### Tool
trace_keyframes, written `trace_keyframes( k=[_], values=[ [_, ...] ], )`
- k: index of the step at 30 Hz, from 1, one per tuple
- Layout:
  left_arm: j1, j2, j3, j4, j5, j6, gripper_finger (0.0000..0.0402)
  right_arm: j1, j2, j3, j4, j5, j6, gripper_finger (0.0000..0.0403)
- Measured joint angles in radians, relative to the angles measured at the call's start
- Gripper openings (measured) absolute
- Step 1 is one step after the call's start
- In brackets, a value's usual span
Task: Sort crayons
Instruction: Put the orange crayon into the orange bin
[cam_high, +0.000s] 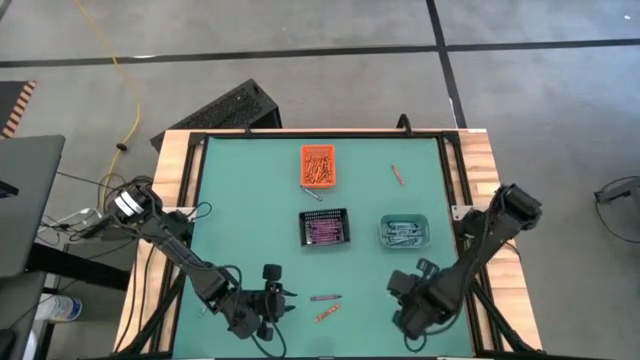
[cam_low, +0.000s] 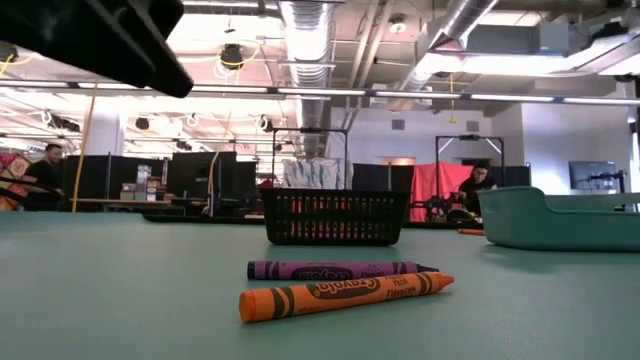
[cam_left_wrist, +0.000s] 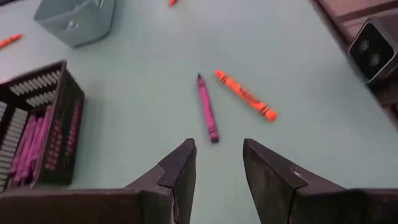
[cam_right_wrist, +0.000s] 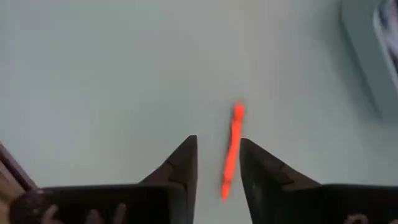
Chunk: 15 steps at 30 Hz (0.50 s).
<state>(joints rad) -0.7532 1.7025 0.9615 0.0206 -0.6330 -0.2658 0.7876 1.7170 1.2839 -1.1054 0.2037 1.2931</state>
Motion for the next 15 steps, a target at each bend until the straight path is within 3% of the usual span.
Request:
trace_keyframes(
  k=[5,10,15],
  values=[
    [0.017,-0.001,0.0,-0.002,0.005,-0.001,0.0123,0.013,0.061,0.001,-0.038,-0.002,0.047,0.0157],
    [0.024,-0.002,0.0,-0.005,0.048,0.011,0.0123,0.015,0.138,0.0,-0.044,-0.092,0.009,0.0207],
    [0.024,-0.002,0.0,-0.008,0.05,0.01,0.0123,0.022,0.147,-0.008,-0.04,-0.119,-0.019,0.0225]
  ],
)
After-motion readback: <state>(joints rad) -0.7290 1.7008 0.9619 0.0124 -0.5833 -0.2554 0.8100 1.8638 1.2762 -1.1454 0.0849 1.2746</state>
